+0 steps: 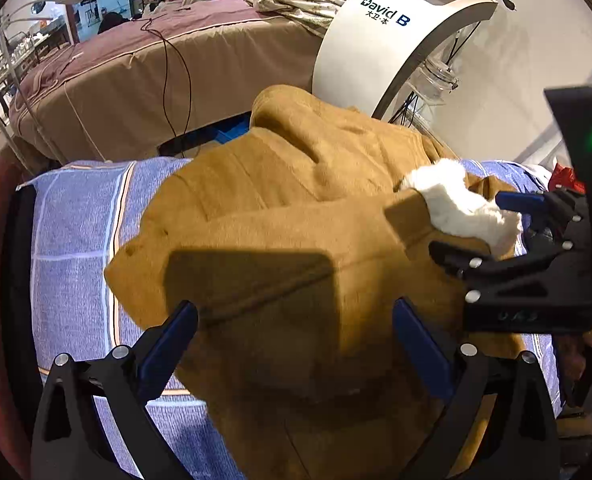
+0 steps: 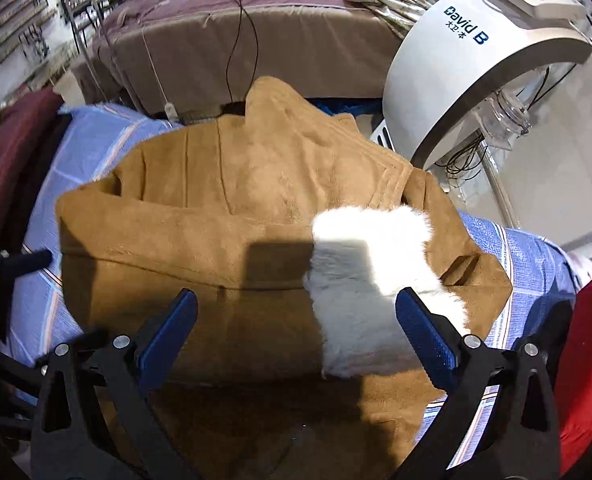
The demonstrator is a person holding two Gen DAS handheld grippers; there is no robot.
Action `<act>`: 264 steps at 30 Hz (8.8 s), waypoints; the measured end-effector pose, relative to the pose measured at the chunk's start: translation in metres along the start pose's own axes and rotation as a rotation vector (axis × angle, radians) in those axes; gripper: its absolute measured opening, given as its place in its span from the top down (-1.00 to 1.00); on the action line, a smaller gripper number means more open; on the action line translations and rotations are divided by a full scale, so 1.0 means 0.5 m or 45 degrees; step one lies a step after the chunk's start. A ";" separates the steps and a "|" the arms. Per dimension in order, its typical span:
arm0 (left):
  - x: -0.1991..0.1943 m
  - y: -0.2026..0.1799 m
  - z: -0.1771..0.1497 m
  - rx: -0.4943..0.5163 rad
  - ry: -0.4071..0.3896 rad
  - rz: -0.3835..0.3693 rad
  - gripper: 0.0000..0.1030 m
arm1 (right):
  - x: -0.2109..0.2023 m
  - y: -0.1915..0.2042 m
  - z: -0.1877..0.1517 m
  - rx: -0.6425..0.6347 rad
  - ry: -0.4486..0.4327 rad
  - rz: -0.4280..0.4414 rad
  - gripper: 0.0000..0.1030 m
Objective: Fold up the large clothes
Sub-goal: 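Grasp the second fleece cuff with the right tool and fold it across the coat, then grasp the coat hem with both tools and lift it off the bed, then fold the hem up over the sleeves toward the collar with both tools, then press the folded coat flat with both tools open on the suede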
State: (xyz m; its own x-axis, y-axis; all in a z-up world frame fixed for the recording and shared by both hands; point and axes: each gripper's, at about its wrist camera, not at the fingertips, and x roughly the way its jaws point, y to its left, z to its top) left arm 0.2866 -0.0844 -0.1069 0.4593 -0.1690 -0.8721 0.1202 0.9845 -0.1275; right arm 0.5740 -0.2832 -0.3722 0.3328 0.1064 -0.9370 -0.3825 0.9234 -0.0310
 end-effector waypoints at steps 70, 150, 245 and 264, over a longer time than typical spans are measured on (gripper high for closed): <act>0.034 0.116 -0.386 -0.279 0.513 -0.332 -0.51 | 0.037 -0.267 -0.510 0.655 0.274 0.373 -0.91; -0.074 0.182 -0.586 -0.087 0.789 -0.490 0.60 | -0.079 -0.054 -0.808 0.690 0.693 0.912 0.63; 0.037 -0.018 -0.138 0.122 0.314 0.136 -0.88 | -0.036 -0.071 -0.293 0.370 0.175 0.084 -0.69; 0.163 0.038 -0.078 -0.035 0.543 0.031 -0.92 | 0.106 -0.100 -0.216 0.337 0.495 0.112 -0.92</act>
State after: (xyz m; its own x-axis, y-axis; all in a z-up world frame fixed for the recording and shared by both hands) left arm 0.2919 -0.0778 -0.1990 0.0556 -0.1170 -0.9916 0.0878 0.9898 -0.1119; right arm 0.5174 -0.3634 -0.4579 -0.0575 0.0891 -0.9944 -0.1451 0.9847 0.0966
